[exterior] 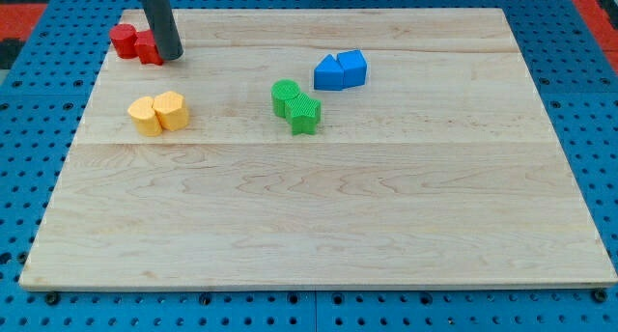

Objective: Keep your arm left to the blue blocks

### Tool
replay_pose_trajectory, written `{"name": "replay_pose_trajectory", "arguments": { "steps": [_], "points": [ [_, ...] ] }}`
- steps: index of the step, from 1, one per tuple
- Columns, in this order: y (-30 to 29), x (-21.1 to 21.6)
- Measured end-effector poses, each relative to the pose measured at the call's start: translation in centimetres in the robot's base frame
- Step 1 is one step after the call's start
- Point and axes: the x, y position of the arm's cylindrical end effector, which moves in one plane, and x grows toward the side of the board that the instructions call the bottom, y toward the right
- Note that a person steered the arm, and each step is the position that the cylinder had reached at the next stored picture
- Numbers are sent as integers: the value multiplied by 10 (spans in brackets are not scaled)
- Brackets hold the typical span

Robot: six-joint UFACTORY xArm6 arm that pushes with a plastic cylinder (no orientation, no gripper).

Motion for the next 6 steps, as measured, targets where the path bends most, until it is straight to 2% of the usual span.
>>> {"name": "replay_pose_trajectory", "arguments": {
  "steps": [5,6],
  "points": [
    [28,-1],
    [42,29]
  ]
}}
